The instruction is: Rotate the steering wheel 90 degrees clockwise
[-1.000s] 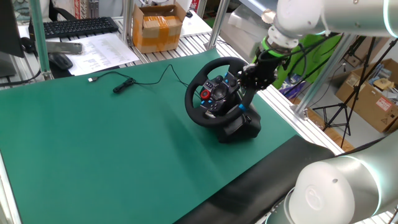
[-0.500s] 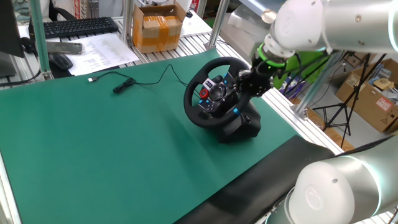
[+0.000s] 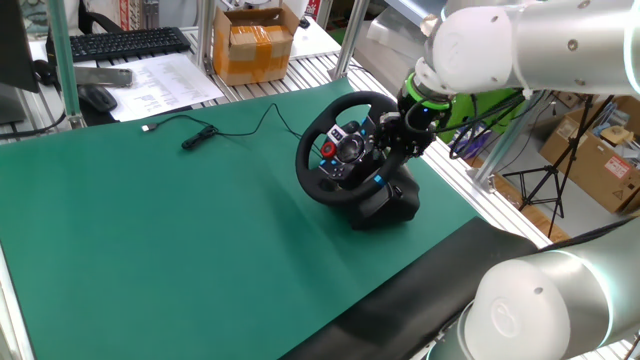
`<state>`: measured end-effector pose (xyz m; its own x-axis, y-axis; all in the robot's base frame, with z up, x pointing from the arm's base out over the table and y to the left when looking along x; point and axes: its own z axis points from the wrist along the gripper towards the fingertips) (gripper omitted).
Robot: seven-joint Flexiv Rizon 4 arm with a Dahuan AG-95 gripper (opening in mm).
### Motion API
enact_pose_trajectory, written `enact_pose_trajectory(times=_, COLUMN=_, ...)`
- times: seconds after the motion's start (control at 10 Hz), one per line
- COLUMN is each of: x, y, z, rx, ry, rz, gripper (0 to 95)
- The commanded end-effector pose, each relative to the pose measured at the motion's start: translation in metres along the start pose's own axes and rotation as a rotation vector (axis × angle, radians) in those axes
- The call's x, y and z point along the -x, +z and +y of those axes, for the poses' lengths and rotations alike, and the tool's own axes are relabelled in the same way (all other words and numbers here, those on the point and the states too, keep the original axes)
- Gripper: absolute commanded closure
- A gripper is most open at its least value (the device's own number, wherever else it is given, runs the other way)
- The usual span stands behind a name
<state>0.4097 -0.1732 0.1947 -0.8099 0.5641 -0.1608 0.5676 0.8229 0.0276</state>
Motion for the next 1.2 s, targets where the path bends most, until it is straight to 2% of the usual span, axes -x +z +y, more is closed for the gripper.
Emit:
enact_pose_trajectory(times=0.1, x=0.0, y=-0.007, z=0.0, rx=-0.004, ry=-0.012, rz=0.007, gripper=0.0)
enact_pose_trajectory(times=0.3, x=-0.001, y=-0.019, z=0.001, rx=-0.024, ry=-0.028, rz=0.015, gripper=0.0)
enact_pose_trajectory(times=0.4, x=-0.002, y=-0.029, z=0.001, rx=-0.036, ry=-0.04, rz=0.031, gripper=0.0)
enact_pose_trajectory(times=0.8, x=-0.009, y=-0.05, z=0.008, rx=-0.05, ry=-0.055, rz=0.054, gripper=0.0)
enact_pose_trajectory(times=1.0, x=-0.01, y=-0.064, z=0.022, rx=-0.06, ry=-0.047, rz=0.078, gripper=0.0)
enact_pose_trajectory(times=1.2, x=0.002, y=-0.075, z=0.036, rx=-0.049, ry=-0.043, rz=0.101, gripper=0.0)
